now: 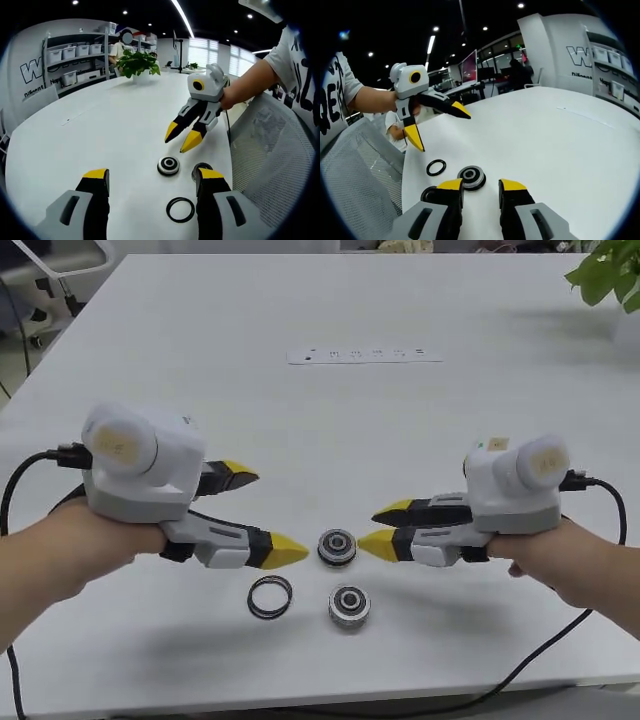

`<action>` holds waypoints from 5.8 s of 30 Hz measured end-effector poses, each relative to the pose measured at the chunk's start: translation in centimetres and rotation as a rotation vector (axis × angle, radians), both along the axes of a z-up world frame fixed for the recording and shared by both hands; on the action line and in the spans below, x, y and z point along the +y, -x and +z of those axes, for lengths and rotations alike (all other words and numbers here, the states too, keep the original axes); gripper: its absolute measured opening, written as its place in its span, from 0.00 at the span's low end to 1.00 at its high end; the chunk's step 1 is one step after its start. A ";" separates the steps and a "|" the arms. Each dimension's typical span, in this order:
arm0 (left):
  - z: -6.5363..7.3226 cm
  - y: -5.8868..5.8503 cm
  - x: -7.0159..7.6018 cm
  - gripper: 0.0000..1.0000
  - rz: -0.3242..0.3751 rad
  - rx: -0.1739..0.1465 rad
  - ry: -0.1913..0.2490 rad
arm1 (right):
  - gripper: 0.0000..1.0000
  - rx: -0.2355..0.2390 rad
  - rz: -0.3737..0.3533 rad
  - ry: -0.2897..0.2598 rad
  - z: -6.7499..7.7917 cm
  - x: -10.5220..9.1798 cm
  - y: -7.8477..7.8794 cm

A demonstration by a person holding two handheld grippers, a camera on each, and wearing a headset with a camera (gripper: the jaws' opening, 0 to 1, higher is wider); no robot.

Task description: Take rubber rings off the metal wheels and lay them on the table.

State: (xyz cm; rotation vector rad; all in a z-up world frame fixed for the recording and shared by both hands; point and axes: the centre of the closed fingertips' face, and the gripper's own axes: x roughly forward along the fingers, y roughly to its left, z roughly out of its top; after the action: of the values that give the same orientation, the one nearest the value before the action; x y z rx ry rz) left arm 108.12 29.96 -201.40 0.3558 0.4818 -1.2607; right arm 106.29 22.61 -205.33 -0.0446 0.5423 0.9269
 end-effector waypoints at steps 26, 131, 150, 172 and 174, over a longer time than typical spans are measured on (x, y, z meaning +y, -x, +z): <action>-1.7 1.0 -1.9 0.61 -0.046 0.045 -0.022 | 0.28 -0.002 0.055 0.038 -1.1 0.9 0.8; -4.7 1.6 -5.6 0.08 -0.112 -0.039 -0.073 | 0.27 -0.017 0.075 0.056 -1.4 2.2 0.8; -4.7 1.7 -5.6 0.08 -0.104 -0.046 -0.085 | 0.26 -0.029 0.082 0.106 -2.3 2.5 0.4; -4.6 1.6 -5.5 0.08 -0.098 -0.048 -0.079 | 0.21 -0.026 0.085 0.113 -2.4 2.3 0.5; -4.6 1.6 -5.5 0.08 -0.098 -0.046 -0.078 | 0.21 -0.022 0.084 0.110 -2.4 2.2 0.5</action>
State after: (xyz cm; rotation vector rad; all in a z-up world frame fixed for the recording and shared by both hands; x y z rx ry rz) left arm 106.51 24.49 -206.02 0.4783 0.4800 -1.3280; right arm 105.74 24.84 -207.74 -0.1783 0.5738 0.9768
